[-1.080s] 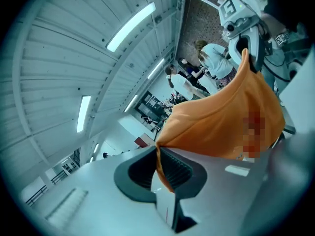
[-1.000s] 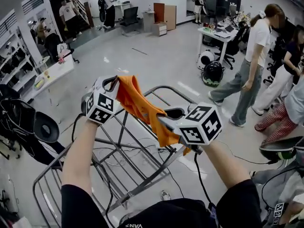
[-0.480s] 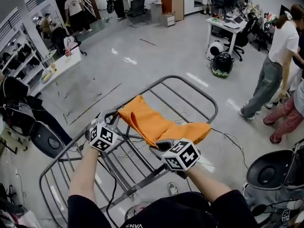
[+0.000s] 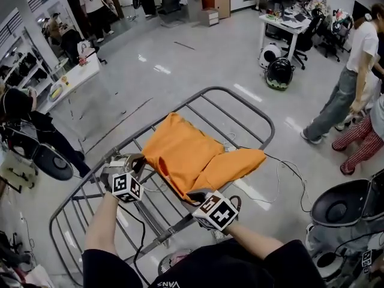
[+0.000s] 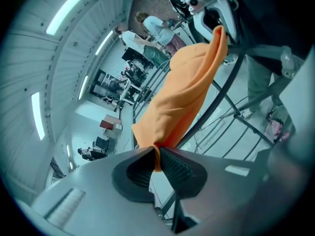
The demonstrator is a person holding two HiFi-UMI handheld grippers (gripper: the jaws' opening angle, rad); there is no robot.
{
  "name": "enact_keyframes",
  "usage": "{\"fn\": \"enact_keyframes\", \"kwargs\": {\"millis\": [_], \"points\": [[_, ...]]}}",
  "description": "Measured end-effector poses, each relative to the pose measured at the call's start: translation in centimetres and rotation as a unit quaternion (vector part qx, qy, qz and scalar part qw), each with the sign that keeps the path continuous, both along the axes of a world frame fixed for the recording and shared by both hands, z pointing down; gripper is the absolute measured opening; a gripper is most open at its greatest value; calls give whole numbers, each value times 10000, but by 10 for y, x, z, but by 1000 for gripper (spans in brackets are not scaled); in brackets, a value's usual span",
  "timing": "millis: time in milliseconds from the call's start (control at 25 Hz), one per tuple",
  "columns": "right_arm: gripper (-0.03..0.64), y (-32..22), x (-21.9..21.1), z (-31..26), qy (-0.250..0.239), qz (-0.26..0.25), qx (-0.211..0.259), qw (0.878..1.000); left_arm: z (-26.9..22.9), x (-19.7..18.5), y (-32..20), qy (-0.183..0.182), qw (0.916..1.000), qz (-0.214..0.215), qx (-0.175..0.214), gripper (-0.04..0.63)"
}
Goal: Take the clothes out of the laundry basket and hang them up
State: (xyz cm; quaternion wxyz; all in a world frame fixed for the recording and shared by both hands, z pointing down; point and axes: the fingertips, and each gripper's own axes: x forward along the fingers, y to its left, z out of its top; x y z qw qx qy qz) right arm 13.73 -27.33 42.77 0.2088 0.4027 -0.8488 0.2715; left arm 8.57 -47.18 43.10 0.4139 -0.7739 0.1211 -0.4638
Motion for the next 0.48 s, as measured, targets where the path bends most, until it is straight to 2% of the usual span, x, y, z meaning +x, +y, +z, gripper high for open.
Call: {"fn": "enact_keyframes", "kwargs": {"millis": [120, 200, 280, 360, 480], "points": [[113, 13, 2, 6, -139, -41, -52, 9999, 19, -9, 1, -283, 9995, -118, -77, 23], [133, 20, 18, 4, -167, 70, 45, 9998, 24, -15, 2, -382, 9989, -211, -167, 27], [135, 24, 48, 2, -37, 359, 235, 9991, 23, -21, 3, -356, 9987, -292, -230, 71], [135, 19, 87, 3, 396, 744, 475, 9953, 19, -28, 0, -285, 9984, -413, -255, 103], [146, 9, 149, 10, 1407, 1049, 766, 9815, 13, -35, -7, -127, 9968, -725, -299, 152]]}}
